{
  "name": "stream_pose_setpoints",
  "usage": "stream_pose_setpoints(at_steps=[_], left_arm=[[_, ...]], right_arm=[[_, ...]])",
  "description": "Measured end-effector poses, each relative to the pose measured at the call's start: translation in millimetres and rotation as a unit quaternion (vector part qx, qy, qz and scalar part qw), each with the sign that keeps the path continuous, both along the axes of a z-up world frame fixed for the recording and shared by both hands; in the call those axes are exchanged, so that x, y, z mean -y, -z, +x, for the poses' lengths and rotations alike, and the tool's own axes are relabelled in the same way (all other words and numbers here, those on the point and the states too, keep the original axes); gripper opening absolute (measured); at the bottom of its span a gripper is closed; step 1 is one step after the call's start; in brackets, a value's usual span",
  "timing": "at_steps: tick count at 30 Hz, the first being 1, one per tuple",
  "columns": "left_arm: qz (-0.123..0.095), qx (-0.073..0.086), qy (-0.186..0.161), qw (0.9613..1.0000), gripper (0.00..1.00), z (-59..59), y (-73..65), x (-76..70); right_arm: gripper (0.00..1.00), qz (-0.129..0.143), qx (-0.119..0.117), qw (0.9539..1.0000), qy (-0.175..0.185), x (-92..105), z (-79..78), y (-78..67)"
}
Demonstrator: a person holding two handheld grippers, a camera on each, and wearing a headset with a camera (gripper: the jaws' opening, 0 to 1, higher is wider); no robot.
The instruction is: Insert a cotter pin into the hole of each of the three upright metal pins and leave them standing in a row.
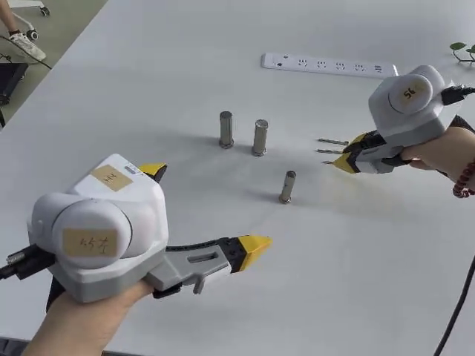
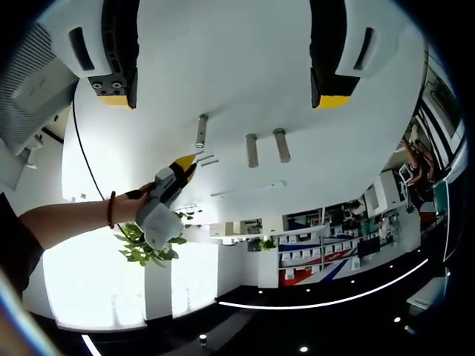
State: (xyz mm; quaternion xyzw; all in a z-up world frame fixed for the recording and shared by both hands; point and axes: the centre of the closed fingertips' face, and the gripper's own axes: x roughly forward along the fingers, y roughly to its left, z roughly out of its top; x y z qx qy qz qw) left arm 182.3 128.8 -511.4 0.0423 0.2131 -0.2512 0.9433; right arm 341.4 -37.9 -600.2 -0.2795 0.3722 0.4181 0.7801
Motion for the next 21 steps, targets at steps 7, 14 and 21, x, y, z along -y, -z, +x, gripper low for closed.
stream_pose_setpoints(at_steps=[7, 14, 21], left_arm=[[-0.001, -0.001, -0.001, 1.0000, 0.96, 2.5, 1.4, 0.3], [0.000, -0.006, 0.003, 1.0000, 0.95, 1.8, 4.4, 2.6], [-0.003, -0.013, 0.010, 0.9999, 0.93, -1.8, 7.1, 6.0]], right_arm=[[0.09, -0.004, -0.023, 0.9997, -0.007, 2.0, -5.3, 8.0], [0.07, -0.003, -0.047, 0.9989, -0.005, 5.2, -3.4, 9.5], [0.04, -0.007, -0.065, 0.9978, -0.005, 8.3, 1.6, 10.7]])
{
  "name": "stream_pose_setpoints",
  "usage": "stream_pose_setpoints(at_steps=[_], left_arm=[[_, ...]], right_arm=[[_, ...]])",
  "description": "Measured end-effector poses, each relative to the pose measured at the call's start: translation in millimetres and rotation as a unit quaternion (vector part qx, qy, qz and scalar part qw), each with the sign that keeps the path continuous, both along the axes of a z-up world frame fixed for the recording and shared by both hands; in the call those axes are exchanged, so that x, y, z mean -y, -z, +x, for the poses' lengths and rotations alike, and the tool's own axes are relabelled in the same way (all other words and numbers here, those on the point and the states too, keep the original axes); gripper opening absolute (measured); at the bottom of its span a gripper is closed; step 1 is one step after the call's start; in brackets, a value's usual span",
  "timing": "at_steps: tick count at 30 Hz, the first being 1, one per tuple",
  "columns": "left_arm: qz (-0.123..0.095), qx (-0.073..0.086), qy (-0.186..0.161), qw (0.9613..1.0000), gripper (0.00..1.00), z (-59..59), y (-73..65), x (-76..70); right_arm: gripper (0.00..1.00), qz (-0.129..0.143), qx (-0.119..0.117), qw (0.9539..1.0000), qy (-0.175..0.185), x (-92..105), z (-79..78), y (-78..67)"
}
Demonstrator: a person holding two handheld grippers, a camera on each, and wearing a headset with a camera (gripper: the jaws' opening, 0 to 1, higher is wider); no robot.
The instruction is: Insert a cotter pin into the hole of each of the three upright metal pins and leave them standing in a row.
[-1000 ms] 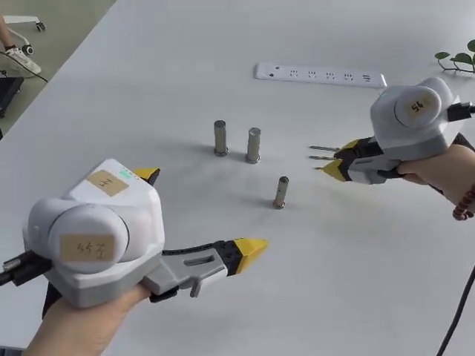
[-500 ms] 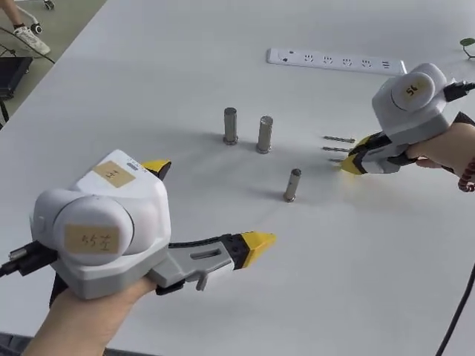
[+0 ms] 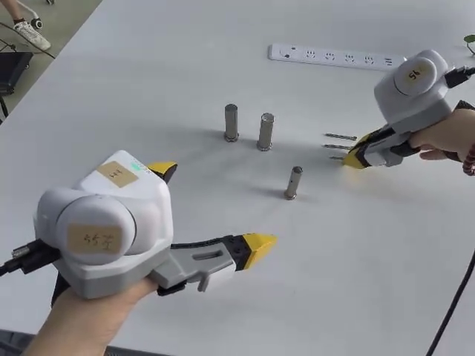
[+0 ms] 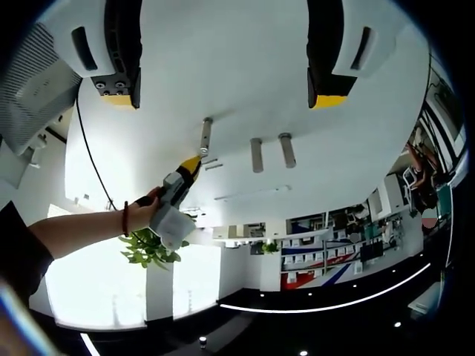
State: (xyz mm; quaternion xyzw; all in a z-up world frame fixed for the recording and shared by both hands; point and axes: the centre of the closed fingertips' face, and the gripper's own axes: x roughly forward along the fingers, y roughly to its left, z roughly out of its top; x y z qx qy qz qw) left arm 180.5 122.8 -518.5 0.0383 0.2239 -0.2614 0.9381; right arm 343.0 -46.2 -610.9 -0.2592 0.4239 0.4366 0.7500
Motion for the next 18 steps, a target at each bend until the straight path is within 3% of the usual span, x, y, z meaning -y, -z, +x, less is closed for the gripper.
stream_pose_setpoints(at_steps=[8, 15, 18], left_arm=[[0.003, -0.005, 0.003, 1.0000, 0.91, -2.0, 2.0, 0.1], [0.005, -0.011, 0.002, 0.9999, 0.91, -5.1, 3.8, -0.8], [-0.007, -0.014, 0.002, 0.9999, 0.90, -5.7, 1.8, 1.0]], right_arm=[[0.00, -0.052, 0.008, 0.9976, -0.045, 0.4, -2.8, 2.0], [0.00, -0.068, 0.008, 0.9956, -0.063, 0.1, -5.9, 1.7], [0.00, -0.074, 0.006, 0.9955, -0.060, -0.5, -6.3, 2.0]])
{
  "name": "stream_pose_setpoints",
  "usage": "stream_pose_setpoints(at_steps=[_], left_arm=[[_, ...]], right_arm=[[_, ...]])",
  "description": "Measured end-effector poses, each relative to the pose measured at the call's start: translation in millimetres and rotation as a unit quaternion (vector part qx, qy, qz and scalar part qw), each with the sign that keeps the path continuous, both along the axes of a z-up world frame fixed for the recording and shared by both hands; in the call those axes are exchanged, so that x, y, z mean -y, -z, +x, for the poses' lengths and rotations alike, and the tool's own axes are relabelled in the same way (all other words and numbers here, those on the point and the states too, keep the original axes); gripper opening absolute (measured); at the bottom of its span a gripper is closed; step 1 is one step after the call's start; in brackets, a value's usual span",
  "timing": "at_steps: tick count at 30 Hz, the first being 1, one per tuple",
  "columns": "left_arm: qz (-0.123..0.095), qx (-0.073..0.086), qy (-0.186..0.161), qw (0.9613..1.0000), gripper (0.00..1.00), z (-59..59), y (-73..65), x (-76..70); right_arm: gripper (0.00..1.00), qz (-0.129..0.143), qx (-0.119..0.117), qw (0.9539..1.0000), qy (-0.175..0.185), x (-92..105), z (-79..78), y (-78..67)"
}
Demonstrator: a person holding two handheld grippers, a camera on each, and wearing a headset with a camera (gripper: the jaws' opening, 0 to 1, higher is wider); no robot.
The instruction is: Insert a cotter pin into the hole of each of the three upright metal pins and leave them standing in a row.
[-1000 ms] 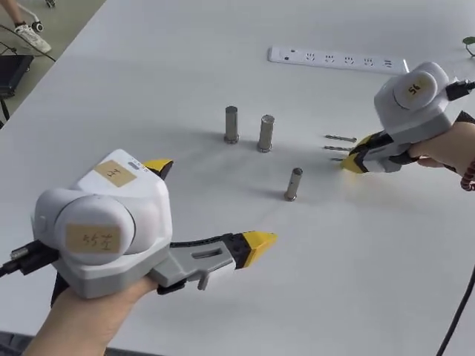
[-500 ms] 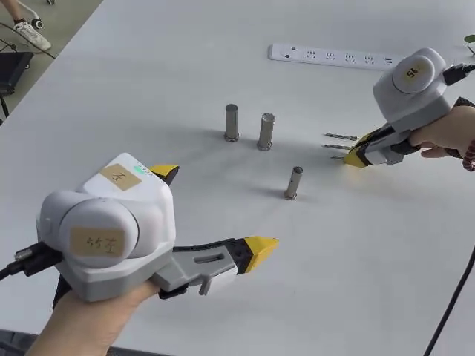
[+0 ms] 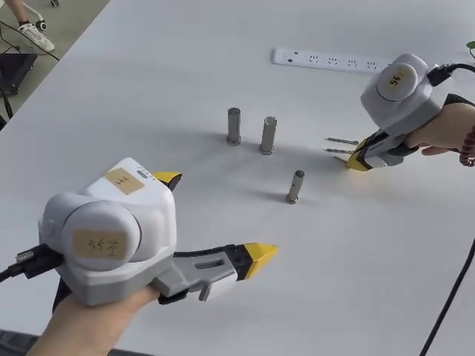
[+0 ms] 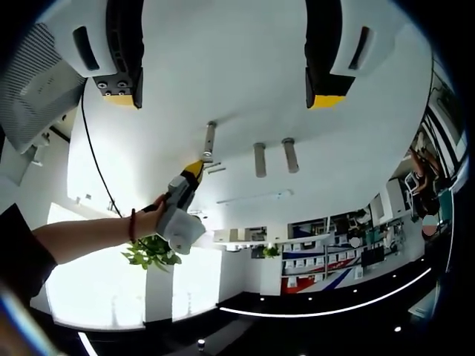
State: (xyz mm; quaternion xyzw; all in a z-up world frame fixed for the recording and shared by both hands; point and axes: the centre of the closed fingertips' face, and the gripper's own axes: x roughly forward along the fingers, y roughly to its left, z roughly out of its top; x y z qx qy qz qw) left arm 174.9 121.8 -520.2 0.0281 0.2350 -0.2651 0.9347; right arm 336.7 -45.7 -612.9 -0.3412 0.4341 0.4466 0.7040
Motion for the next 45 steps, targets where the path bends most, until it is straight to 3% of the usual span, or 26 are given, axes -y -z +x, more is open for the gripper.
stream_pose_setpoints(at_steps=[4, 17, 23, 27, 37, 45], left_arm=[[0.004, 0.002, 0.001, 1.0000, 0.90, -0.1, -1.2, 0.1], [0.011, 0.006, 0.002, 0.9999, 0.86, -0.2, -5.9, -3.1], [0.014, 0.009, 0.003, 0.9999, 0.81, -0.3, -7.4, -2.0], [0.026, 0.005, 0.001, 0.9996, 0.78, -0.6, -5.0, -1.9], [-0.001, 0.001, -0.001, 1.0000, 0.68, 1.4, -10.0, 4.2], [-0.036, -0.015, -0.004, 0.9992, 0.58, 1.1, -10.4, 8.8]], right_arm=[[0.00, -0.010, 0.009, 0.9999, -0.006, -1.5, -3.5, -0.8], [0.00, 0.012, 0.041, 0.9991, -0.008, 1.6, -1.9, -11.7], [0.00, 0.028, 0.064, 0.9973, -0.020, -5.8, -17.9, -33.7], [0.00, 0.042, 0.058, 0.9971, -0.023, -9.7, -35.2, -44.3], [0.00, 0.061, 0.067, 0.9944, -0.055, -21.8, -78.1, -65.5], [0.00, 0.098, 0.099, 0.9876, -0.073, -40.3, -92.2, -84.8]])
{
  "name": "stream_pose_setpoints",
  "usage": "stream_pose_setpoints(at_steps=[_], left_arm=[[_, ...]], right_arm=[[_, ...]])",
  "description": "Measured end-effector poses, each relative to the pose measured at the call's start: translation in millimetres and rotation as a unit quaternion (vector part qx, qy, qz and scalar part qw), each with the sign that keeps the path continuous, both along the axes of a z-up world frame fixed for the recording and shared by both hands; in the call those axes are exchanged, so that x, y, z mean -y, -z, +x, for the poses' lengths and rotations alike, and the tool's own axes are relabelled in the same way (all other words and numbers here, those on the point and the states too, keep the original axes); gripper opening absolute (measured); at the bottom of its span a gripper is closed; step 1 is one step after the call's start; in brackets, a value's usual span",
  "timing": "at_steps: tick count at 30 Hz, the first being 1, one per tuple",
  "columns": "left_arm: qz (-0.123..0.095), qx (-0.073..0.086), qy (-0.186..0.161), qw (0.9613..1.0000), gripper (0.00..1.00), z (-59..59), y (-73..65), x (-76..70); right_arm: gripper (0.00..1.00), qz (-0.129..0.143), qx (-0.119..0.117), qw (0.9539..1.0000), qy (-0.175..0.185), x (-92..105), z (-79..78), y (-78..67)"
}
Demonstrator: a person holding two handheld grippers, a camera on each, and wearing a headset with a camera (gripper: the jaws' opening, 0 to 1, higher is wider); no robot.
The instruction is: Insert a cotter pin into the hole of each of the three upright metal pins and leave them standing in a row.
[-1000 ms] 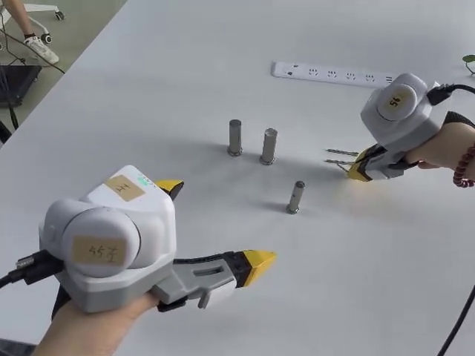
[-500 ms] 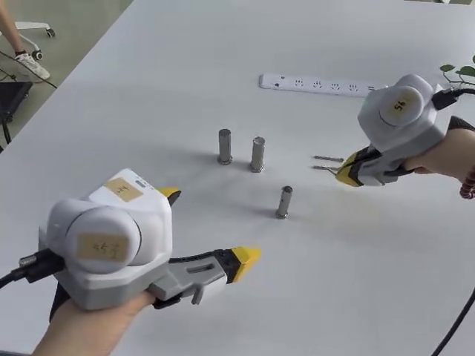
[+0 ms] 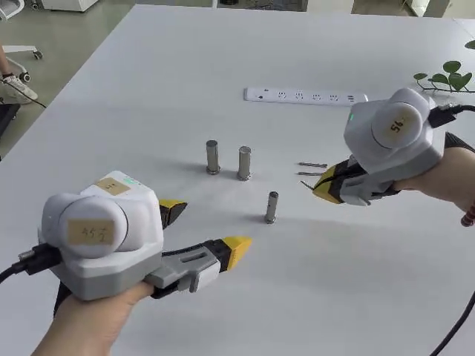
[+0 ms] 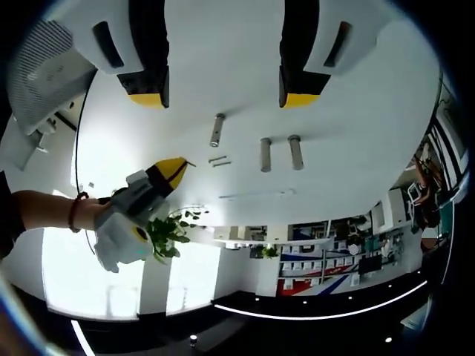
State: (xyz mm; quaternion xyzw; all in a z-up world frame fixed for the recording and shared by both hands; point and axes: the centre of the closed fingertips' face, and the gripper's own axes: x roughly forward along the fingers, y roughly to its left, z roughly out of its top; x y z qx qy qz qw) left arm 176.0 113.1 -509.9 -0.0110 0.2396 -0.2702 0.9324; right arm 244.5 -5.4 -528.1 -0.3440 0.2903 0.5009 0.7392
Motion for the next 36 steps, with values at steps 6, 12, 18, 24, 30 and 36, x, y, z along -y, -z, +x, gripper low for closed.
stream_pose_setpoints(at_steps=[6, 12, 18, 24, 30, 36], left_arm=[[-0.038, -0.011, 0.005, 0.9992, 0.50, 0.5, -4.4, 7.1], [-0.063, -0.018, 0.016, 0.9977, 0.41, -0.4, -9.4, 15.9], [-0.090, -0.033, 0.026, 0.9950, 0.36, -4.4, -12.4, 26.3], [-0.135, -0.062, 0.030, 0.9884, 0.26, -9.7, -13.8, 35.4], [-0.160, -0.078, 0.031, 0.9836, 0.20, -13.5, -12.5, 41.0], [-0.166, -0.081, 0.032, 0.9822, 0.13, -15.3, -12.2, 43.2]], right_arm=[[0.00, 0.017, 0.026, 0.9976, -0.062, -22.4, -23.8, -11.5], [0.00, 0.031, 0.035, 0.9929, -0.110, -36.9, -39.9, -13.0], [0.00, 0.040, 0.039, 0.9871, -0.150, -47.9, -58.4, -10.8], [0.00, 0.047, 0.046, 0.9825, -0.174, -54.5, -69.6, -13.5], [0.00, 0.057, 0.052, 0.9768, -0.200, -61.3, -80.7, -17.1], [0.00, 0.060, 0.060, 0.9732, -0.214, -64.9, -85.4, -20.8]])
